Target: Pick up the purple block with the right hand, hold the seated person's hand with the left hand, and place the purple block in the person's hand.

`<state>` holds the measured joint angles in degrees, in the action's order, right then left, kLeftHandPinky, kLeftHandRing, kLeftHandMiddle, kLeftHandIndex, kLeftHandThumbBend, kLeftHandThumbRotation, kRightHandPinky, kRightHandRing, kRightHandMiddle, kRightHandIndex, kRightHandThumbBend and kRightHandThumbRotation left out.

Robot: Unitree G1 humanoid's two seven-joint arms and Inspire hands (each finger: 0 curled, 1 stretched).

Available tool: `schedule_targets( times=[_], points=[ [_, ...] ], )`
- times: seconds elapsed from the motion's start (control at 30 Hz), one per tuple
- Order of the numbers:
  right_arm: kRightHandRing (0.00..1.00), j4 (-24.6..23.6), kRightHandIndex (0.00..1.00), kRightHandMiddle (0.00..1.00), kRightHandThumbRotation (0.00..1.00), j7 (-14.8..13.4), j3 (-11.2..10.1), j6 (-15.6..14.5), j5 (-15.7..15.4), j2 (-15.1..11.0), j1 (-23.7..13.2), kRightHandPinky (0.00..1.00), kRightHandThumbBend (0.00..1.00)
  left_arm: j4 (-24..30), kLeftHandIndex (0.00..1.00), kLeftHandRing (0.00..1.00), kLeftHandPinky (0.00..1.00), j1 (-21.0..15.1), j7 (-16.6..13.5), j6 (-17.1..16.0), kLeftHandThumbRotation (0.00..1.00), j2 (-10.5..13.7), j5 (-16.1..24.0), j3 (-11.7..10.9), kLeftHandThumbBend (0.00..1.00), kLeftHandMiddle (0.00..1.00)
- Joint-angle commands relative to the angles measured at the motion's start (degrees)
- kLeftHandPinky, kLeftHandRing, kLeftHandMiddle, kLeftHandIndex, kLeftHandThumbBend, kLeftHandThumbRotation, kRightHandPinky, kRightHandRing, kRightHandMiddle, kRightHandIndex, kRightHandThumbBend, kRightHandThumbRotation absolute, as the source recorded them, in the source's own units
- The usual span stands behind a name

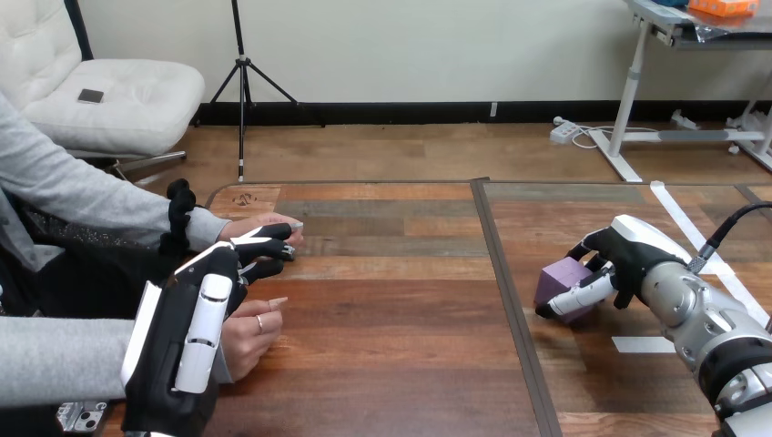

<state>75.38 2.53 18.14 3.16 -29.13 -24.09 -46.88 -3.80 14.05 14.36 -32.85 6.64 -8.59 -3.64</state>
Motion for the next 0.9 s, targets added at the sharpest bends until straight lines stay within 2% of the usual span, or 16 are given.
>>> schedule_targets(
  times=[0.0,0.17,0.5,0.6,0.87],
  points=[
    [0.6,-1.3,0.71,0.68,0.28,-2.0,-0.1,0.0,0.3,1.2,-1.2,0.46,1.0,1.6,0.58,0.83,0.76,-3.0,0.1,-1.0,1.0,0.6,-0.5,-0.8,0.45,0.78],
    [0.6,-1.4,0.69,0.67,0.28,-2.7,-0.3,1.0,0.4,1.3,-0.9,0.46,1.0,2.1,0.58,0.83,0.75,-2.8,-0.5,-0.4,1.0,0.4,0.0,-0.8,0.46,0.77],
    [0.53,-1.6,0.63,0.6,0.25,-5.4,-0.7,3.5,0.8,1.5,0.0,0.42,1.0,1.9,0.58,0.83,0.75,-3.0,-0.1,-0.7,1.0,0.8,-0.2,-0.7,0.45,0.77],
    [0.52,-1.6,0.61,0.59,0.21,-5.9,-0.7,4.2,0.7,1.4,0.2,0.42,0.98,1.7,0.58,0.83,0.75,-3.1,0.1,-0.9,1.0,0.8,-0.3,-0.7,0.45,0.77],
    [0.48,-1.6,0.53,0.54,0.05,-6.7,-1.1,6.0,1.0,1.3,0.6,0.4,0.84,2.1,0.58,0.83,0.74,-2.9,0.0,-0.4,1.0,0.8,-0.5,-0.8,0.44,0.78]
  ],
)
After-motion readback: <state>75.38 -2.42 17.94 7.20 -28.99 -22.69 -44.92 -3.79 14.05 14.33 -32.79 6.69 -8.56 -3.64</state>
